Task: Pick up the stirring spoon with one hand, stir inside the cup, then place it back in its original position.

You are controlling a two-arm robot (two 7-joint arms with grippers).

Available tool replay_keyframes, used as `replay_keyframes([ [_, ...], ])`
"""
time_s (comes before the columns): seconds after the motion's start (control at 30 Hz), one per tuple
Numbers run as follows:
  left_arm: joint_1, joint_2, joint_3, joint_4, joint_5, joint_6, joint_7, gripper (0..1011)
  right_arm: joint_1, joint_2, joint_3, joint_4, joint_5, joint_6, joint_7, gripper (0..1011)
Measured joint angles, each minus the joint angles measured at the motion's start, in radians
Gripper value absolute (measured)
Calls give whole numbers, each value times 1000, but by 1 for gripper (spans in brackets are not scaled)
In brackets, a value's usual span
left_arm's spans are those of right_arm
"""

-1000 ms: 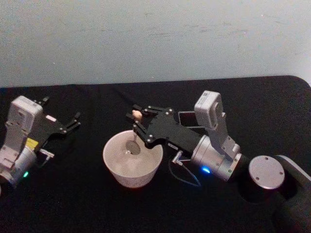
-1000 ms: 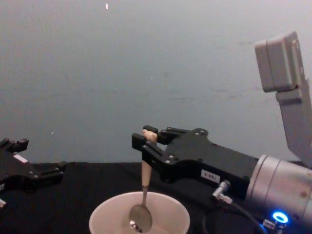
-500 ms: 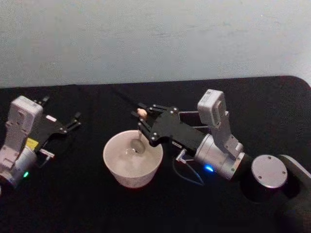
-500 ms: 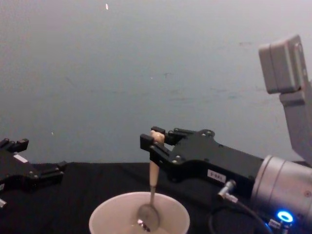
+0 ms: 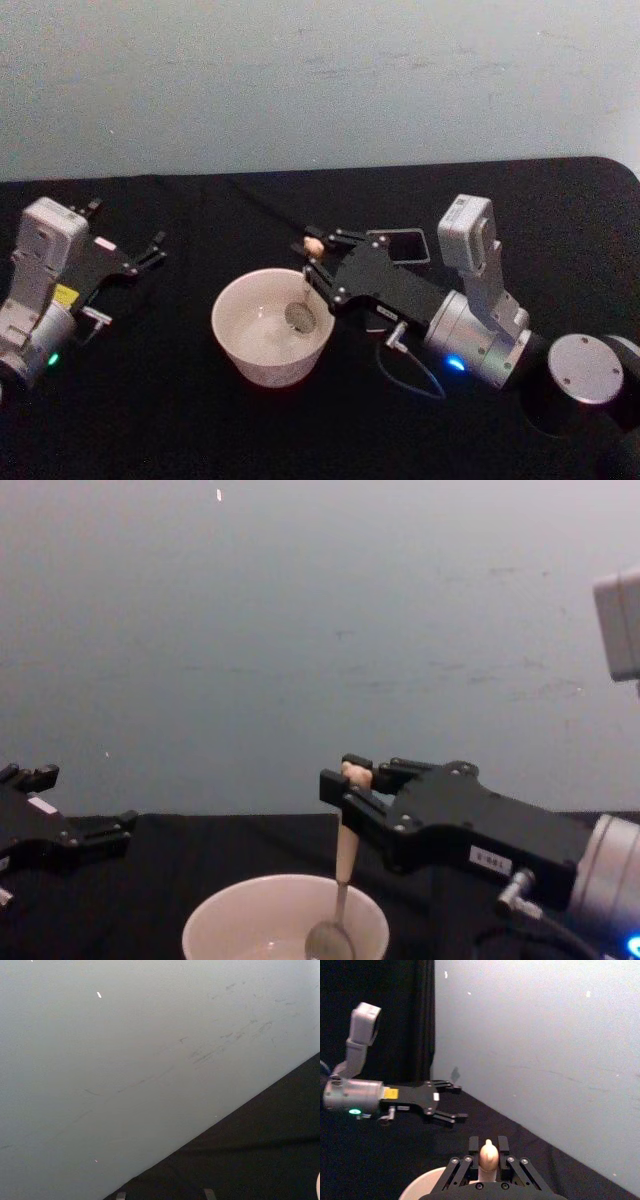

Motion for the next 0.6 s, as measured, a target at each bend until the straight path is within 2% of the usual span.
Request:
replay_keyframes([
  [0.13, 0, 0, 0, 0, 0, 0, 0, 1001, -25, 16, -7, -37, 14, 14, 15, 218],
  [0.33, 0, 0, 0, 0, 0, 0, 0, 1001, -38, 19, -26, -60, 25, 24, 27, 217],
  [0.6, 0, 0, 0, 0, 0, 0, 0, 1001, -6, -16, -56, -29, 16, 18, 22, 217],
])
